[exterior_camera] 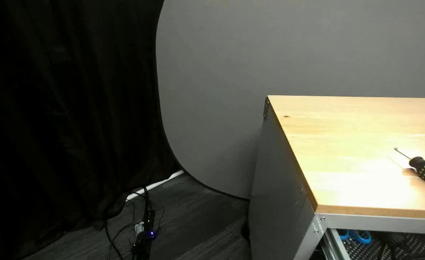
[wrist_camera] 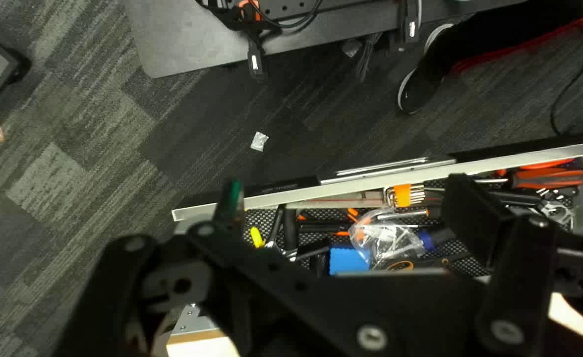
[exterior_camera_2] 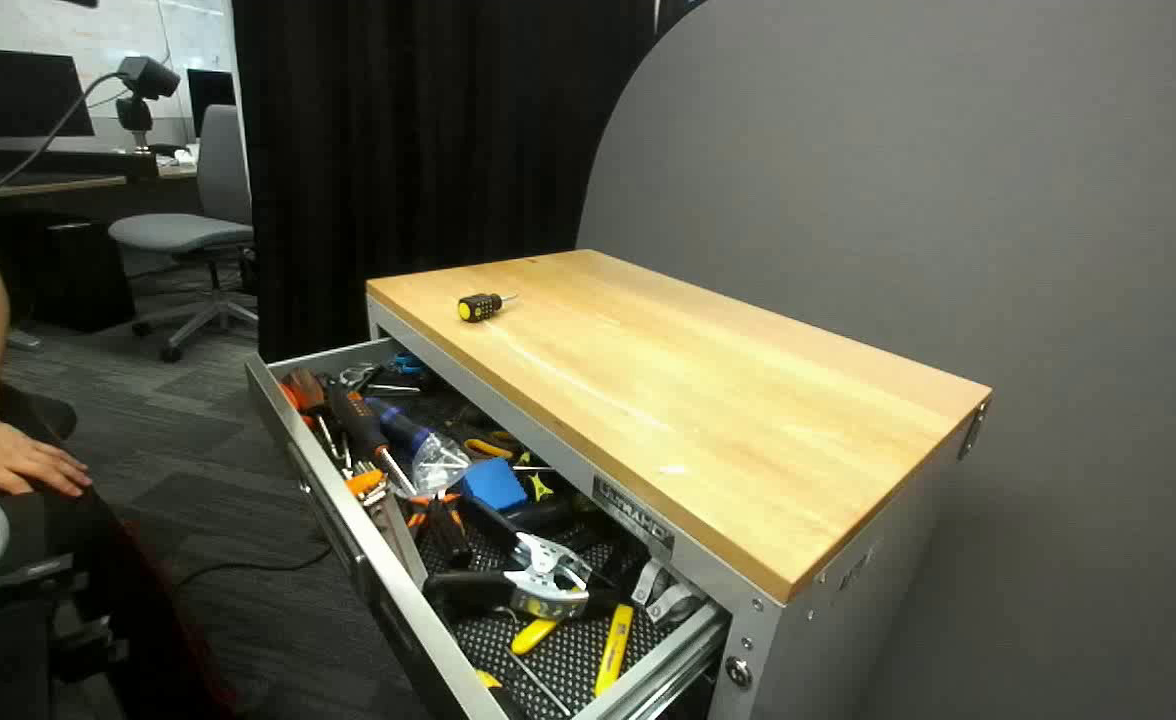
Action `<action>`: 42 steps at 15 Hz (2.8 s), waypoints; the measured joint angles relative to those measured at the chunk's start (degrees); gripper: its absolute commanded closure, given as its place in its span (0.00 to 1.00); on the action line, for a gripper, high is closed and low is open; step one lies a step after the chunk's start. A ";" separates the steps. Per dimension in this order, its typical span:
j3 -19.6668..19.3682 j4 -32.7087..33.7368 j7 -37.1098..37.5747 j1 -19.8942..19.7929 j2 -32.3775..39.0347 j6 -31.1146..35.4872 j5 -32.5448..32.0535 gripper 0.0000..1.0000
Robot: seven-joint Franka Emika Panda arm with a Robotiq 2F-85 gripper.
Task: Put the screwdriver in the drawer and close it
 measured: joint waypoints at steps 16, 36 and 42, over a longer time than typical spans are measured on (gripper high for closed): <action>3.94 0.93 1.58 5.16 17.08 23.94 6.42 0.00; 7.62 15.46 0.33 13.03 49.11 47.28 2.20 0.00; 7.63 18.44 0.27 13.62 54.45 51.52 2.20 0.00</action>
